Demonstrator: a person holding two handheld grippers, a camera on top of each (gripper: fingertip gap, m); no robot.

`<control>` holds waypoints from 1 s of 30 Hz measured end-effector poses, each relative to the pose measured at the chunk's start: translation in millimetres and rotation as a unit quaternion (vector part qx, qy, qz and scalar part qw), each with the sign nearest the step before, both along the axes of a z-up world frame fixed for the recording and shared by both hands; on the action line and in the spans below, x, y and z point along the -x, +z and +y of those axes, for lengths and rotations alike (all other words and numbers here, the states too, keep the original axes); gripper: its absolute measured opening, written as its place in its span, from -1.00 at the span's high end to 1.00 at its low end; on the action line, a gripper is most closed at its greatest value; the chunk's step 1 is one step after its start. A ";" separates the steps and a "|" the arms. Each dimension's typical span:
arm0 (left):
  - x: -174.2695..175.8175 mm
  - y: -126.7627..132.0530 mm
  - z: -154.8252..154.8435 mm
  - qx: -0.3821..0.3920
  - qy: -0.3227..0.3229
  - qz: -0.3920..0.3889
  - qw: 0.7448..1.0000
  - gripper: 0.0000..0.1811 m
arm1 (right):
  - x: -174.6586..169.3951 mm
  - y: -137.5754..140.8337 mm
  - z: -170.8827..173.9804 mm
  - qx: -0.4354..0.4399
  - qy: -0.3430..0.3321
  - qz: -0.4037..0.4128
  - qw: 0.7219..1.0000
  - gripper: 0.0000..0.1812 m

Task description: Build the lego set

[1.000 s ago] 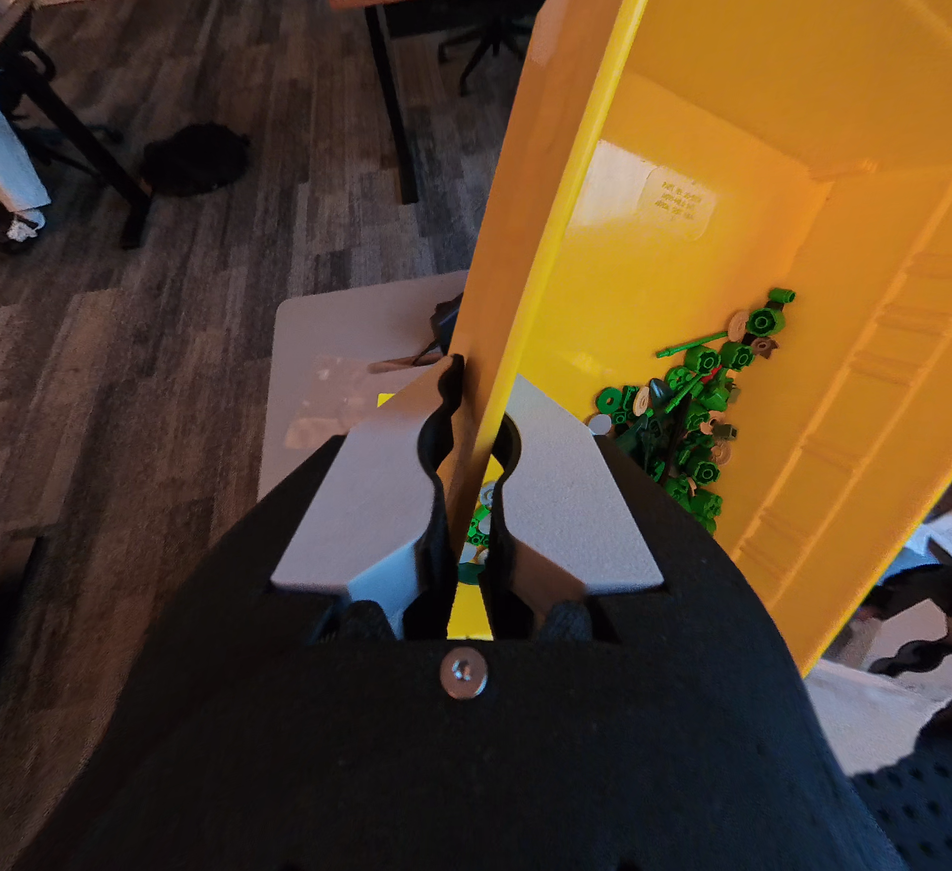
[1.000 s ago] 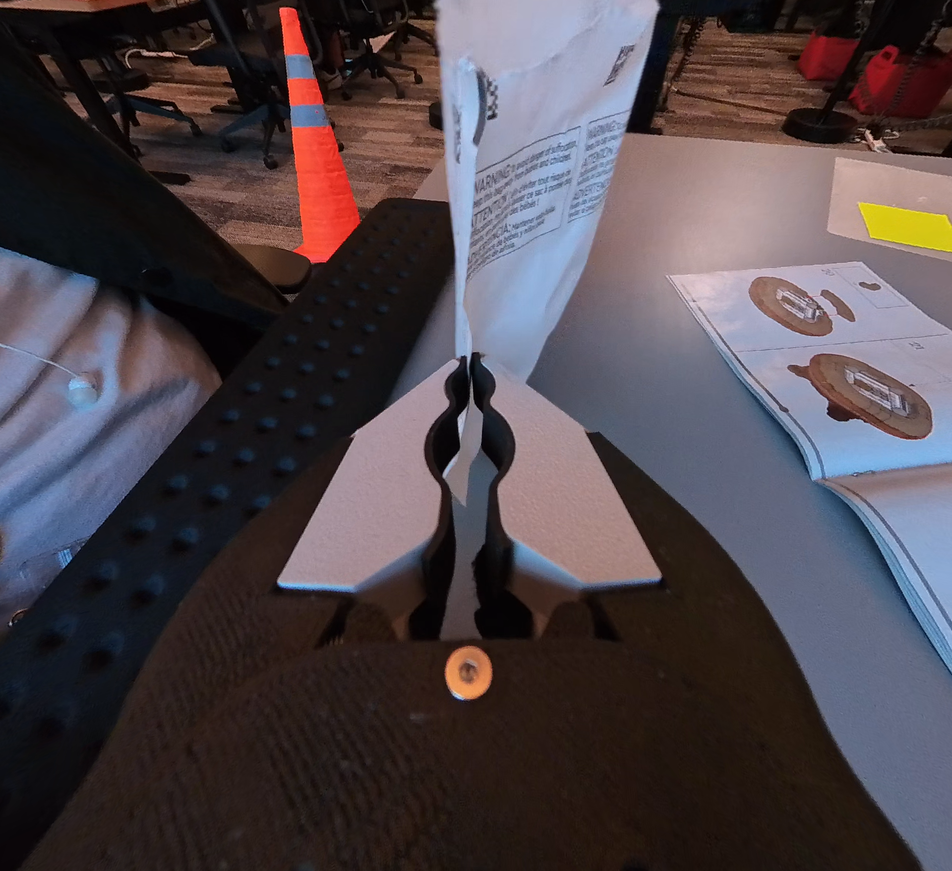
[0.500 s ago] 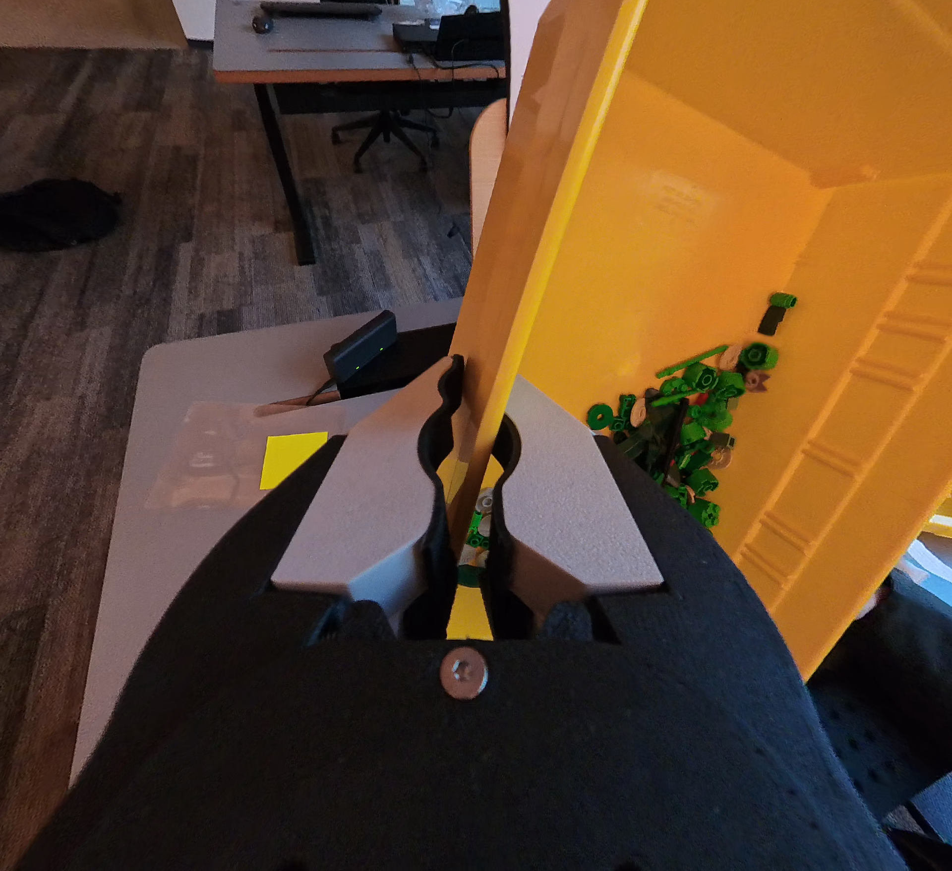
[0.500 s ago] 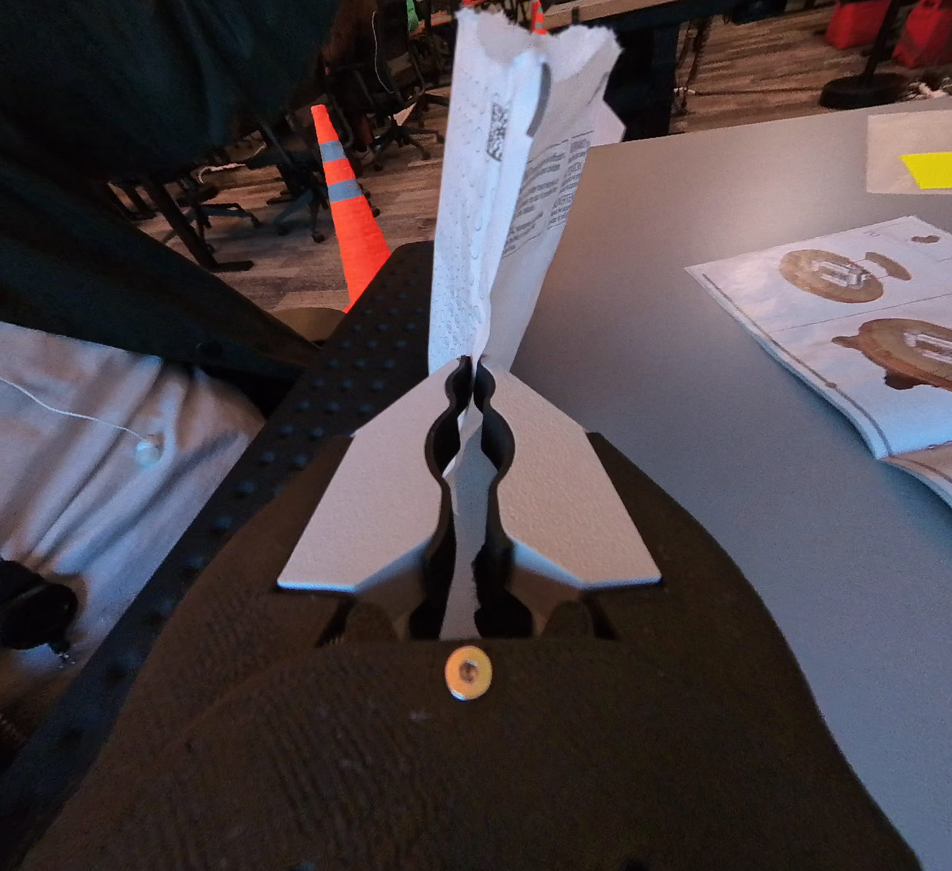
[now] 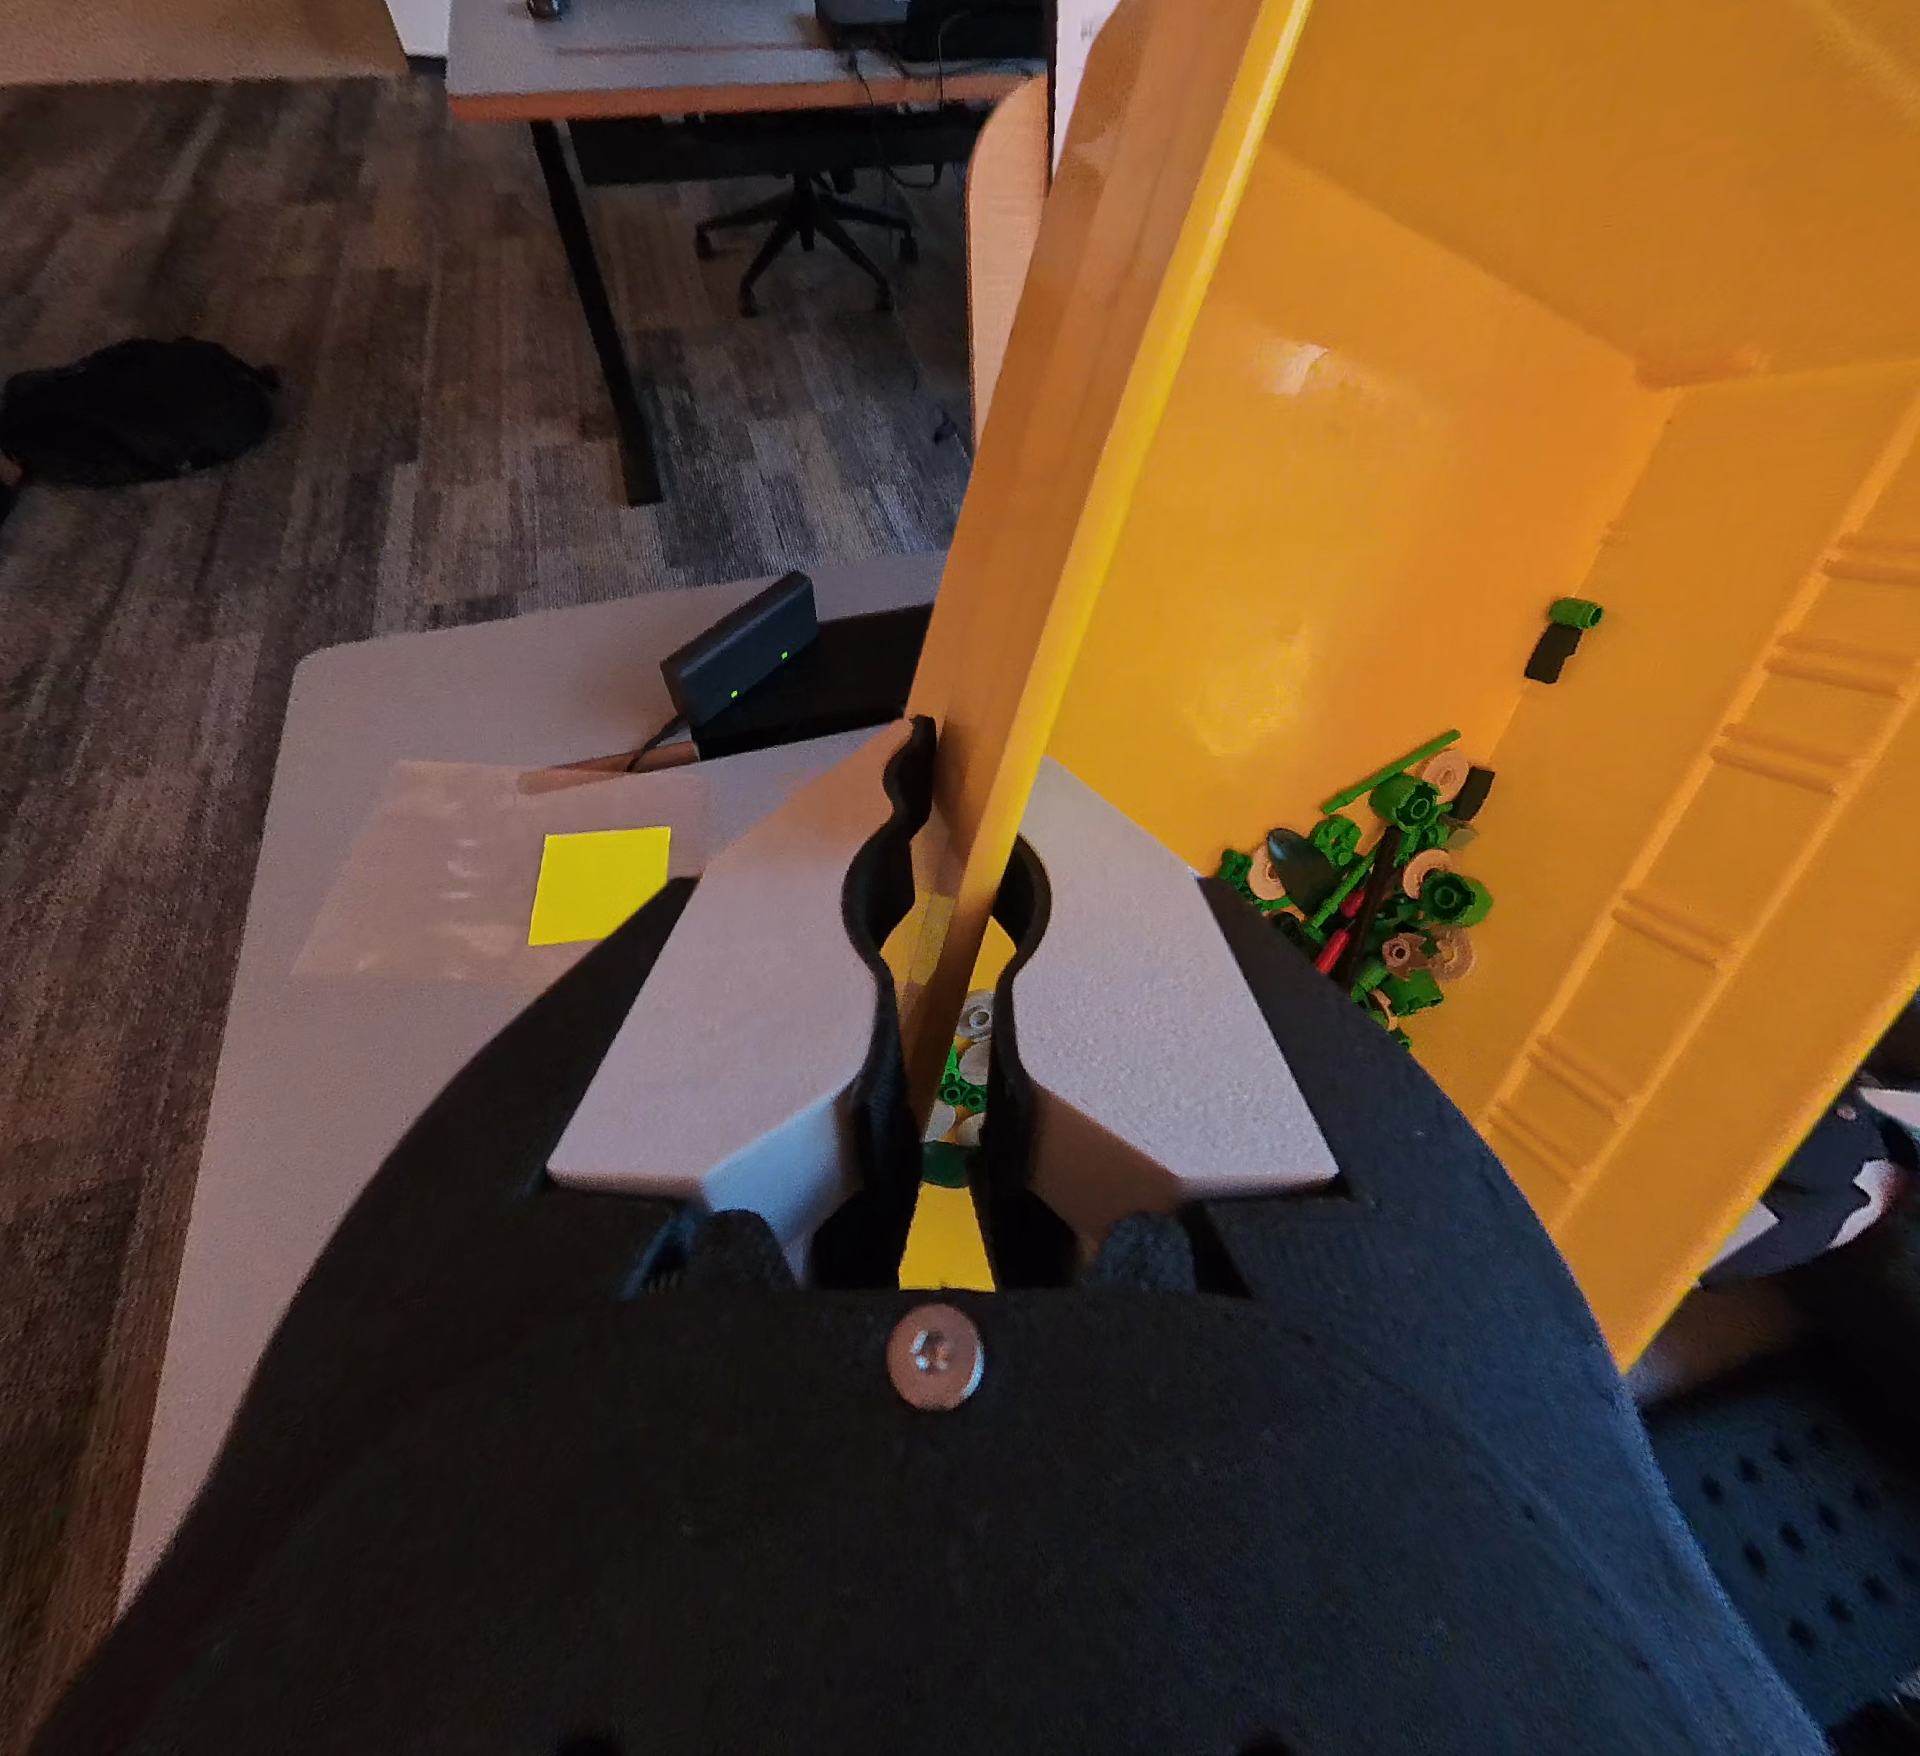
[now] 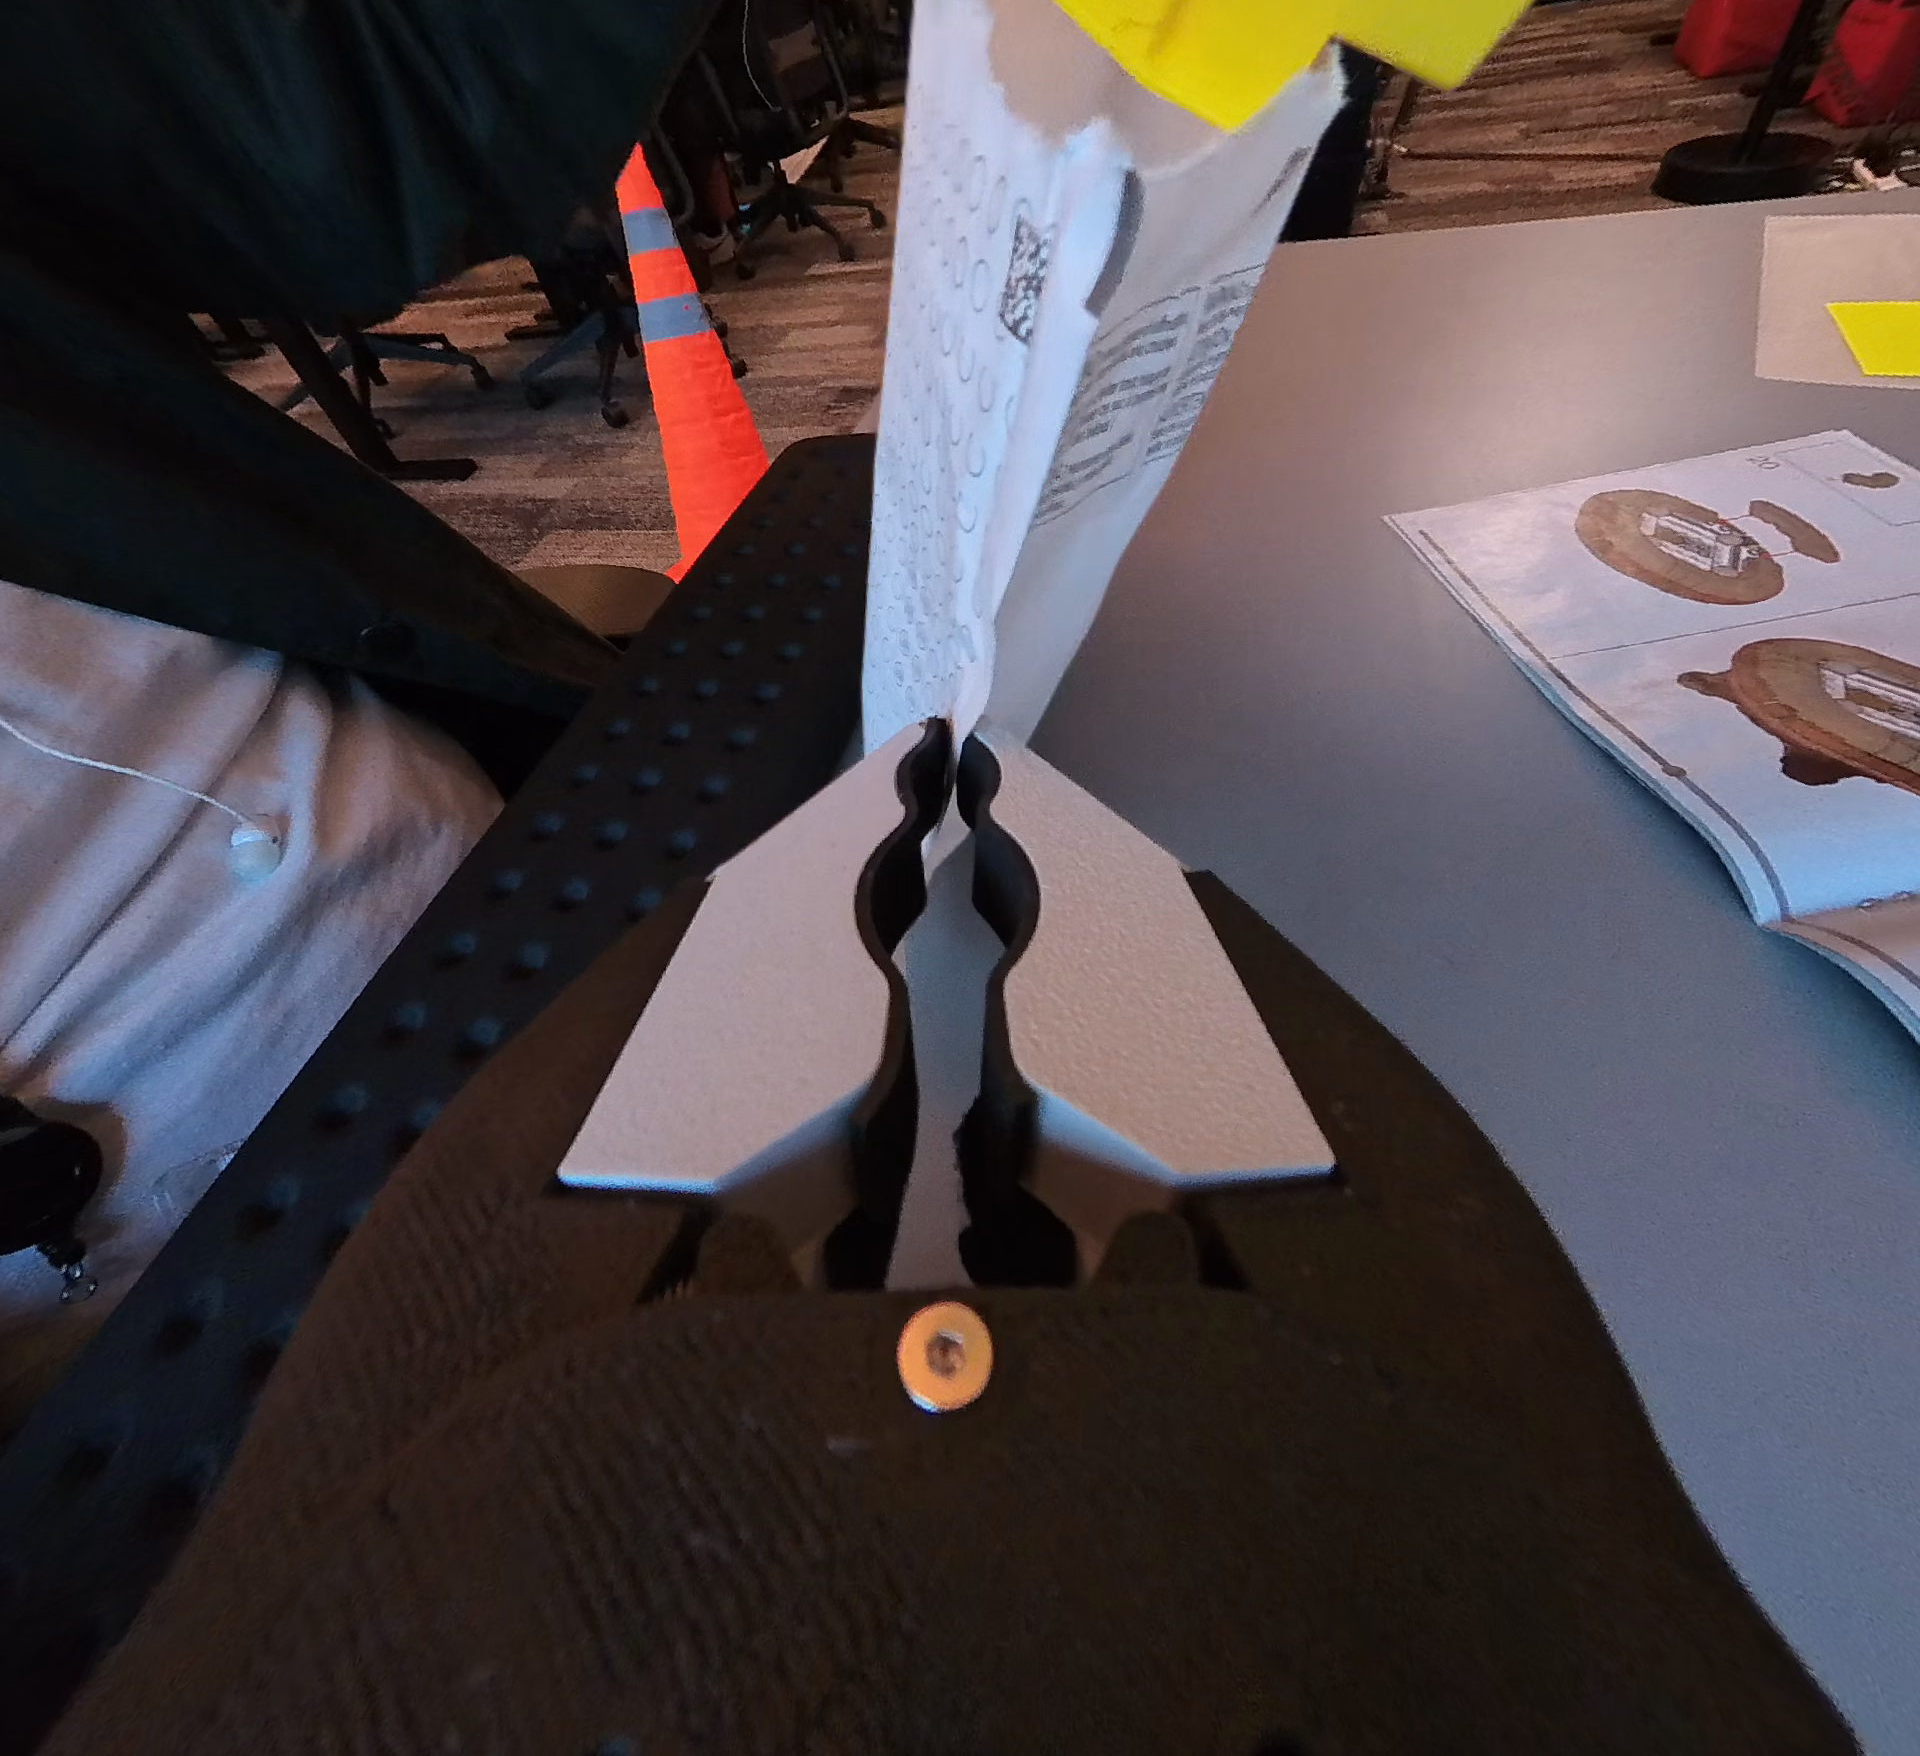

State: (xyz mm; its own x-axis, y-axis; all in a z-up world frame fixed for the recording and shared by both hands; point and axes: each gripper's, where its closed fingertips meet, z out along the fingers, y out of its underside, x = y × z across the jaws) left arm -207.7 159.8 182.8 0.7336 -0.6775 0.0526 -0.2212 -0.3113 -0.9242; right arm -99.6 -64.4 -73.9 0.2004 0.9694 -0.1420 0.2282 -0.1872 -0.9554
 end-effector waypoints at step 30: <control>-25.1 -3.4 -6.1 -0.064 -0.008 0.001 0.998 0.94 | 0.7 -0.6 -0.2 -0.036 -0.005 -0.020 0.999 1.00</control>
